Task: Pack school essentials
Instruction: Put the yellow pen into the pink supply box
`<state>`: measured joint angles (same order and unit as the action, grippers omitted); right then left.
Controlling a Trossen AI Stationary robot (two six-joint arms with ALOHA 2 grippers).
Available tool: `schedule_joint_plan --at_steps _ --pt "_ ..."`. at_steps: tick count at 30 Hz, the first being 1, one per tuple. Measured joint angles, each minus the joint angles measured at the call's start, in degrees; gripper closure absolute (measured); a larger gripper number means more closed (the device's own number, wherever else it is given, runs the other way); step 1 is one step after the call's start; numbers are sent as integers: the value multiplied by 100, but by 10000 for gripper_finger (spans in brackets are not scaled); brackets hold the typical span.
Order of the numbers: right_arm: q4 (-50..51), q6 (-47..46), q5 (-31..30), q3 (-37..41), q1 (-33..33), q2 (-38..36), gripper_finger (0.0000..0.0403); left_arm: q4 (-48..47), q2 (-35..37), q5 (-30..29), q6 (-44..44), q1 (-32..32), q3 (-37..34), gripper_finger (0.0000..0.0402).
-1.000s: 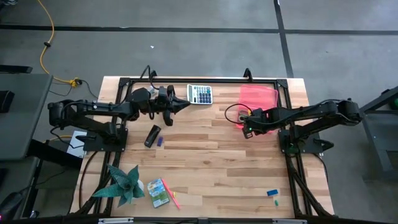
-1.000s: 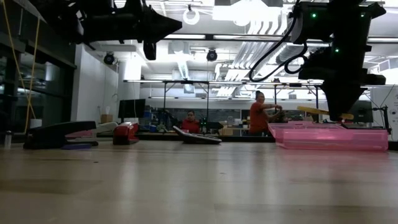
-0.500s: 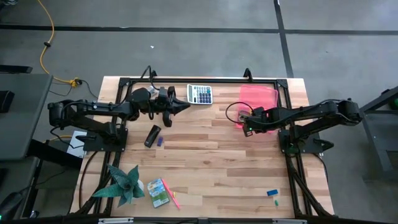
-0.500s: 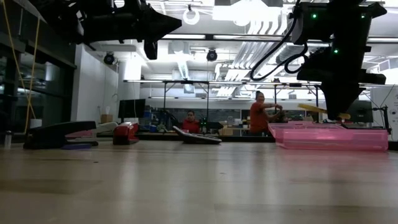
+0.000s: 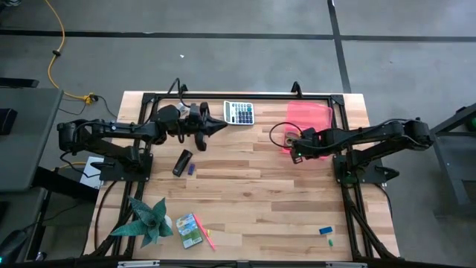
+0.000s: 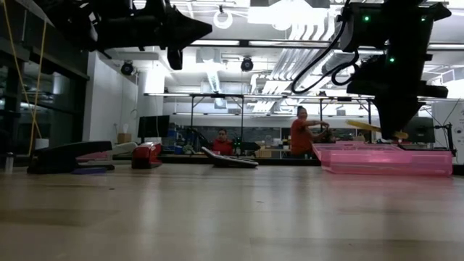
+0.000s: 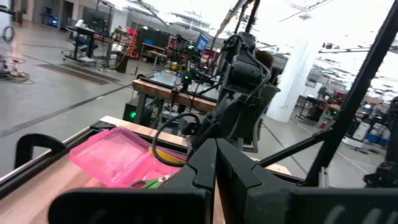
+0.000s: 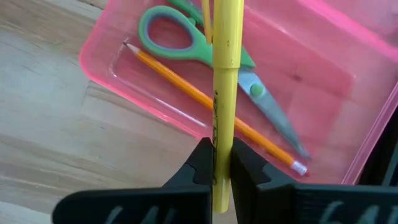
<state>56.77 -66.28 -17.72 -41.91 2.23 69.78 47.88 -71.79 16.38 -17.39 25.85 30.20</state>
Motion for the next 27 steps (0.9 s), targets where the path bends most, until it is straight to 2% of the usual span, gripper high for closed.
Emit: schedule_joint_plan --at_steps 5,10,15,21,27 --pt "-21 594 -97 0 166 0 401 0 0 -159 -7 0 0 401" --pt "38 1024 -263 151 652 -1 401 -4 0 -173 -146 -10 0 401" --pt "-336 2016 140 681 1208 0 401 -13 0 -372 -245 -42 0 401" --pt "-568 3221 331 1046 1379 0 401 -15 0 -507 -238 -44 0 401" --pt "-805 3412 751 1196 1629 0 397 -17 0 -509 -96 -44 0 401"
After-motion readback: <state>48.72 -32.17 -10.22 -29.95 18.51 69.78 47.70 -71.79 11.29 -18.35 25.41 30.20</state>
